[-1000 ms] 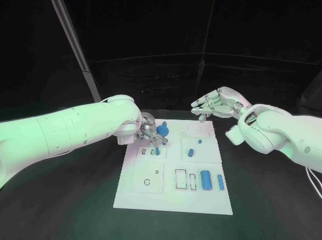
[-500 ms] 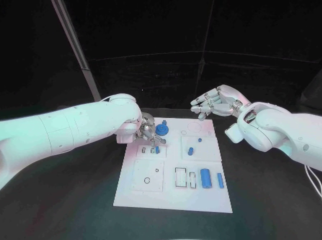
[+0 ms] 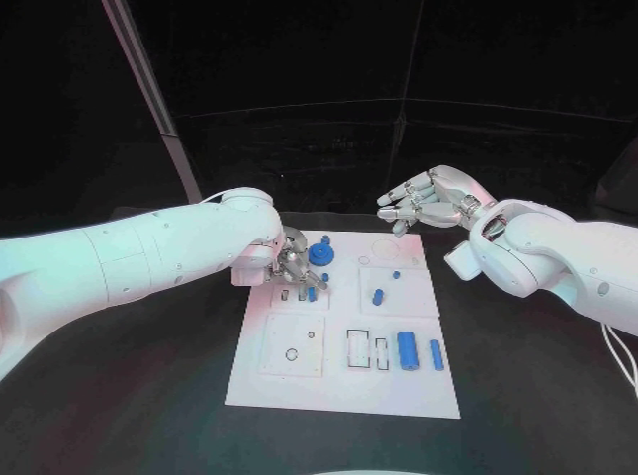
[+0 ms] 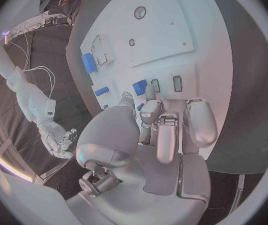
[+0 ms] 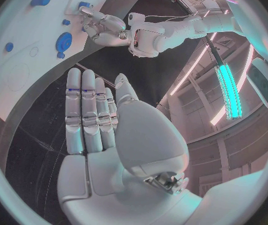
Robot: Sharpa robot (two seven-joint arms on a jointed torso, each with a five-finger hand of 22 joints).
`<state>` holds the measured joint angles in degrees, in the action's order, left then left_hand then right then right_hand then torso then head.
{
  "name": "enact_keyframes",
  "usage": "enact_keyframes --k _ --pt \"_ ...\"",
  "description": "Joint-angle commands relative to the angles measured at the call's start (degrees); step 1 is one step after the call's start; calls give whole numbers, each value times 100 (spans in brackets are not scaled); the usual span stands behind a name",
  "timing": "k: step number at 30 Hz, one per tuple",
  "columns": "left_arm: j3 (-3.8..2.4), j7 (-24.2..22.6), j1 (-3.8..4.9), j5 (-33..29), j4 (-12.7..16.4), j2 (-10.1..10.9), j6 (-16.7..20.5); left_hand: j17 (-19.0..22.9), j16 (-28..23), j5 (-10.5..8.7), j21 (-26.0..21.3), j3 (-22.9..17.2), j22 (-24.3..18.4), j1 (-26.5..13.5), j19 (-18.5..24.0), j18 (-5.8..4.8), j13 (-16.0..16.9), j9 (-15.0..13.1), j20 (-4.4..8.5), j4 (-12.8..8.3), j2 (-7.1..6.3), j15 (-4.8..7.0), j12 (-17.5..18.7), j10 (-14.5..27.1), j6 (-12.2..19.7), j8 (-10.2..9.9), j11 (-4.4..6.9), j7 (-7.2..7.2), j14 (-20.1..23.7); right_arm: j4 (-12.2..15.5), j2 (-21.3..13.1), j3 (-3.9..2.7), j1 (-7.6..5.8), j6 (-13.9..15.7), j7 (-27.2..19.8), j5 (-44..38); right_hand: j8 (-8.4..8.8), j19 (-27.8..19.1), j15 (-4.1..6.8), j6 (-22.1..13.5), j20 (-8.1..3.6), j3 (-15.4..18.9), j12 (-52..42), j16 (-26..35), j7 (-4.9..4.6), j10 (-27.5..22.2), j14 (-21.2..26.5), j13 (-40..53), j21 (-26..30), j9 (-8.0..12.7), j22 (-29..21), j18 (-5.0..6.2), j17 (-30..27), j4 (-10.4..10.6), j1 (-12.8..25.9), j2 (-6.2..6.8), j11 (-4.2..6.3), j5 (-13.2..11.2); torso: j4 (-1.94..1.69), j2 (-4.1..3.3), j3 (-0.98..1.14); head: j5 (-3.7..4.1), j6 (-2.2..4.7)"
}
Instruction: Assemble the parts on the task board
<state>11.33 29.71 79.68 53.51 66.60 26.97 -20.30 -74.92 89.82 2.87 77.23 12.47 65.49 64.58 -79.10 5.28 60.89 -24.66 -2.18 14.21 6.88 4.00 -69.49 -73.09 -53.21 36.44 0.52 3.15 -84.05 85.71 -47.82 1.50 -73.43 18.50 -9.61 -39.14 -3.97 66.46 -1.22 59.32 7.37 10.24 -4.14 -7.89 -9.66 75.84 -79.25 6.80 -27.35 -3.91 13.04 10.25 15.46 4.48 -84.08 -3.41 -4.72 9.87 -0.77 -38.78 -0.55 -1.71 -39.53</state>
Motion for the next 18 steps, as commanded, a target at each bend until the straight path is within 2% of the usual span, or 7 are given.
enact_keyframes --k 1,11,18 --pt "7 59 1 39 -7 -17 -136 -1508 18 -11 37 -14 11 81 3 -50 8 -15 22 -41 6 36 -29 -7 31 31 33 2 -595 -3 9 -3 -12 16 -10 -10 16 14 -39 -42 13 33 36 20 14 -19 9 7 27 9 -8 17 9 12 -27 -16 -28 36 4 1 1 -3 -7" --pt "19 64 -11 40 -38 -45 -141 -1508 18 -10 36 -64 9 138 12 -48 5 -61 21 -107 41 35 -25 -1 69 68 32 3 -595 -21 24 -3 -12 4 -5 -10 16 12 -40 -44 14 35 37 24 13 -23 11 6 29 9 -9 17 11 13 -28 -18 -29 49 0 -3 2 7 -21" --pt "20 57 -18 41 -24 -50 -30 -1508 18 -10 36 -244 11 307 26 -45 12 -147 20 -292 112 35 -24 3 141 133 33 2 -595 -40 43 -3 -11 -8 3 -10 16 9 -42 -46 15 37 37 28 11 -27 15 6 32 9 -10 17 13 16 -27 -21 -31 65 -3 1 0 7 -36"
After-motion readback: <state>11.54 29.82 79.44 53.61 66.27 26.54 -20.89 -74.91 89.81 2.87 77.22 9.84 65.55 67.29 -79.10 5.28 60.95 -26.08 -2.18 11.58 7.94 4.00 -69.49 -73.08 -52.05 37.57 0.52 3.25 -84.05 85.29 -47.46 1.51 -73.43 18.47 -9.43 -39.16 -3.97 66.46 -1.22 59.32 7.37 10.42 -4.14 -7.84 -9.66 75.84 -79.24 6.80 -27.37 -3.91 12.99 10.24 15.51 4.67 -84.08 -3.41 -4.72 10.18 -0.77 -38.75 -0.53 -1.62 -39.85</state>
